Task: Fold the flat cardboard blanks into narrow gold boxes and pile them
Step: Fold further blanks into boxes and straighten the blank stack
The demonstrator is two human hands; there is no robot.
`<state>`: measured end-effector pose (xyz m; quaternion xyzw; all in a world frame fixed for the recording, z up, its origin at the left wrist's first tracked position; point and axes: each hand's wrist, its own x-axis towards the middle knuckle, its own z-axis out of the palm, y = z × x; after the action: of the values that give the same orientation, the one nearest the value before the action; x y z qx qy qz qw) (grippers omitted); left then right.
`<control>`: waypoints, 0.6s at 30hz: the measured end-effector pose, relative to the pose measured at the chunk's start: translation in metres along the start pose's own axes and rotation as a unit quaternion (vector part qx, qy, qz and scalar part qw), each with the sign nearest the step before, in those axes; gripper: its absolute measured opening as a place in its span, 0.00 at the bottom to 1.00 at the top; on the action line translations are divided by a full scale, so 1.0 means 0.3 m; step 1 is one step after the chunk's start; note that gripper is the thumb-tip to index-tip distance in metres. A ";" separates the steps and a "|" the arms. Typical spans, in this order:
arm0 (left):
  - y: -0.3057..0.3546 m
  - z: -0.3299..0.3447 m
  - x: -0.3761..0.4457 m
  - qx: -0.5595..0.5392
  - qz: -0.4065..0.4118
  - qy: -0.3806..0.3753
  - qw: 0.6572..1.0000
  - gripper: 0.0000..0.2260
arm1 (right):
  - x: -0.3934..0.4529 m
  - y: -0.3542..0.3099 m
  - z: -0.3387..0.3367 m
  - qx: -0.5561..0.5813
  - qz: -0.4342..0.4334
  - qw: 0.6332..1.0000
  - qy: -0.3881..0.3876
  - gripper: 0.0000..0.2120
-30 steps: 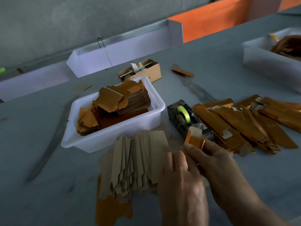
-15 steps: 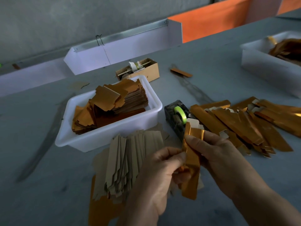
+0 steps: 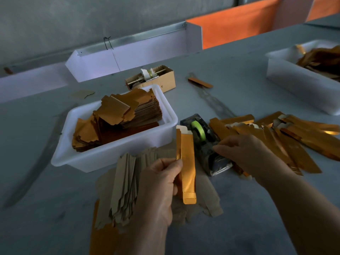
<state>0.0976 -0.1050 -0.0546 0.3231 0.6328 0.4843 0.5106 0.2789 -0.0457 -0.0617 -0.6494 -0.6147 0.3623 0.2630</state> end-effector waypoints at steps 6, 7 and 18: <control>0.001 0.008 0.005 0.003 0.007 -0.007 1.000 0.07 | 0.003 -0.021 0.020 0.017 0.028 0.999 0.008 0.05; 0.002 0.010 0.004 0.004 0.007 -0.008 1.000 0.07 | 0.003 -0.027 0.023 0.021 0.029 0.999 0.014 0.04; 0.019 0.012 -0.012 0.016 0.010 -0.042 0.999 0.05 | -0.074 -0.003 0.070 0.218 -0.003 0.969 0.115 0.10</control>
<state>0.1016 -0.1054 -0.0482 0.3573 0.6152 0.4655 0.5265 0.2620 -0.0698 -0.0703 -0.6115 -0.4885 0.4095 0.4687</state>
